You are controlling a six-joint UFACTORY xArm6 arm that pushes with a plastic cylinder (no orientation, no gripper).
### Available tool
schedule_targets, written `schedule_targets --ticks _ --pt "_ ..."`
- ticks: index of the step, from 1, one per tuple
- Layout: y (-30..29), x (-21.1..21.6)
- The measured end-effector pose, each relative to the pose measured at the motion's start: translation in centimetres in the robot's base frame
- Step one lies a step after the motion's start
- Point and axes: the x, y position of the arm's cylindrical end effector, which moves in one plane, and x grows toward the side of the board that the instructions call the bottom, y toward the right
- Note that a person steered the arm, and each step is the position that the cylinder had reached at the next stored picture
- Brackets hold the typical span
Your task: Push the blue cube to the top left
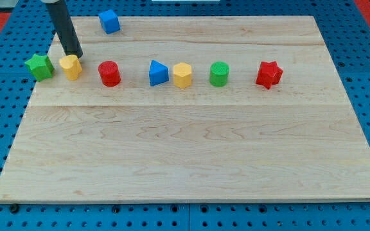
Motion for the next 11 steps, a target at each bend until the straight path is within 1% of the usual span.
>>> schedule_targets --ticks 1,2,3,4,5,6,7,8,9,10,11 --pt "0.0 0.9" --pt "2.4 -5.9" --pt "14.0 -9.1" --pt "14.7 -13.0" --pt "12.0 -13.0" --pt "6.2 -13.1" --pt "-2.8 -13.1" --pt "-7.8 -11.4" --pt "-1.6 -8.6" --pt "9.1 -8.2" --pt "14.6 -9.1"
